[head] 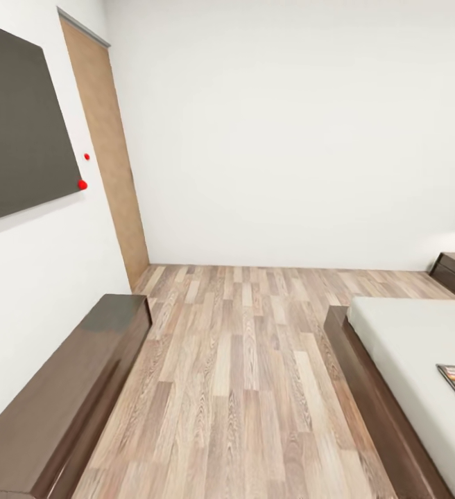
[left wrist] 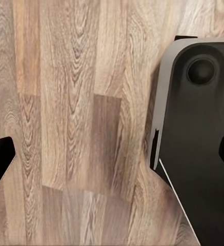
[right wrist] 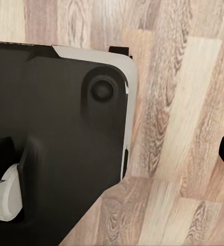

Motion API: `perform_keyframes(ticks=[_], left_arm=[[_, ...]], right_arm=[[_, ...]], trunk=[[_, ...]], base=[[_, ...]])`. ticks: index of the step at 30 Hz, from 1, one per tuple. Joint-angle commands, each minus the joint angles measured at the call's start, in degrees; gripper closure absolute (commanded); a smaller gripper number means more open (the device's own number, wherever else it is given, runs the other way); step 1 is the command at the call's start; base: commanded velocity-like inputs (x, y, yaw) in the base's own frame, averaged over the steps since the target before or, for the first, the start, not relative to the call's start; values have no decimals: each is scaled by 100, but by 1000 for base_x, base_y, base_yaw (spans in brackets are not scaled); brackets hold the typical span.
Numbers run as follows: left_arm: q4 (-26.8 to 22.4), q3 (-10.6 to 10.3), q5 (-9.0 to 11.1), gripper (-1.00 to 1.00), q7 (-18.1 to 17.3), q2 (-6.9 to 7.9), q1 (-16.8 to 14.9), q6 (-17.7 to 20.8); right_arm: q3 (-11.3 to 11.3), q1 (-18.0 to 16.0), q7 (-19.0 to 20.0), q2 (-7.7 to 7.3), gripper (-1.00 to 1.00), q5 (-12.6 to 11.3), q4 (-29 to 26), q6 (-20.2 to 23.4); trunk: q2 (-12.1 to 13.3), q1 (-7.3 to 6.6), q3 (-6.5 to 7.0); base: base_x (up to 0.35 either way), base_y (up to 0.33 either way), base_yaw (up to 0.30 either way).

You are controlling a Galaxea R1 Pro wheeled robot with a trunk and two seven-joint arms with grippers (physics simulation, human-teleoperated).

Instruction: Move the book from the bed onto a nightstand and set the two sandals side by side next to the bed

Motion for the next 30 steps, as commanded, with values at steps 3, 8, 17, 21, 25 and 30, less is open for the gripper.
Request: perform_keyframes(ticks=[3,8,17,21,25,30], left_arm=[[11,37,-68,-100,31,1,-5,-24],[11,37,-75,-100,31,0,-6,-24],[11,36,-90,-100,31,-1,-3,-24],[11,36,-95,-100,29,1,-2,-24],[11,37,-97,-100,30,2,-3,-24],[11,36,-98,-100,31,0,-4,-24]], right_arm=[[-41,-11,12,-3,-100,57,15,-11],[-41,-11,12,-3,-100,57,15,-11],[-41,-7,12,-3,-100,57,15,-11],[-39,-6,13,-5,-100,57,15,-11],[-36,-7,14,-1,-100,57,15,-11],[-33,-8,14,11,-100,57,15,-11]], trunk=[[-12,4,-12],[-12,4,-12],[-12,4,-12],[-12,4,-12],[-12,4,-12],[-12,4,-12]], base=[[17,0,-285],[9,0,-285],[22,14,-285],[154,121,-248],[206,163,-146],[242,191,-62]])
